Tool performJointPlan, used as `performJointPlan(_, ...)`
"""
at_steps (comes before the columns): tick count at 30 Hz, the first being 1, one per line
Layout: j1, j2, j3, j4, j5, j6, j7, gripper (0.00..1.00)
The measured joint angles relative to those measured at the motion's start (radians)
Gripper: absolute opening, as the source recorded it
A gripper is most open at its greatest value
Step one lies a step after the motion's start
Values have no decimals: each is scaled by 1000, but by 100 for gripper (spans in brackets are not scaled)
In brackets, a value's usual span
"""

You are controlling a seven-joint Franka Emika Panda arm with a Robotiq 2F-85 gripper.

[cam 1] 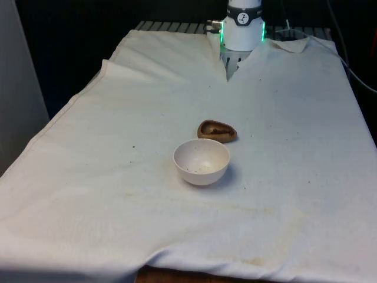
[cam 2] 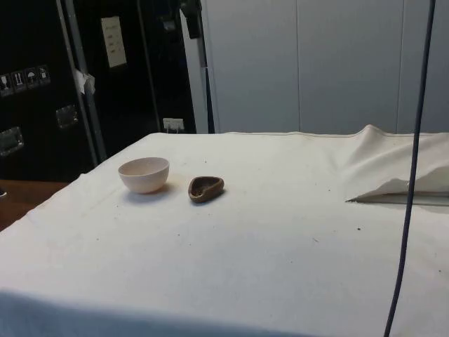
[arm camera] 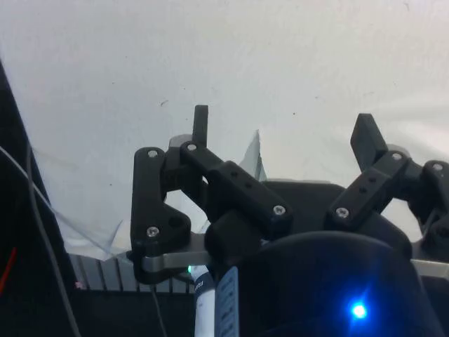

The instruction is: Pour the coffee beans from the cup into the bowl.

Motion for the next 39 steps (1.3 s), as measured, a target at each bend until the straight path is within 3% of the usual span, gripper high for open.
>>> performJointPlan(13, 1, -3, 1, -106, -24, 81, 5, 100)
performJointPlan(25, -1, 4, -3, -210, -40, 213, 14, 100)
performJointPlan(39, -4, 78, -27, -232, -42, 313, 11, 100)
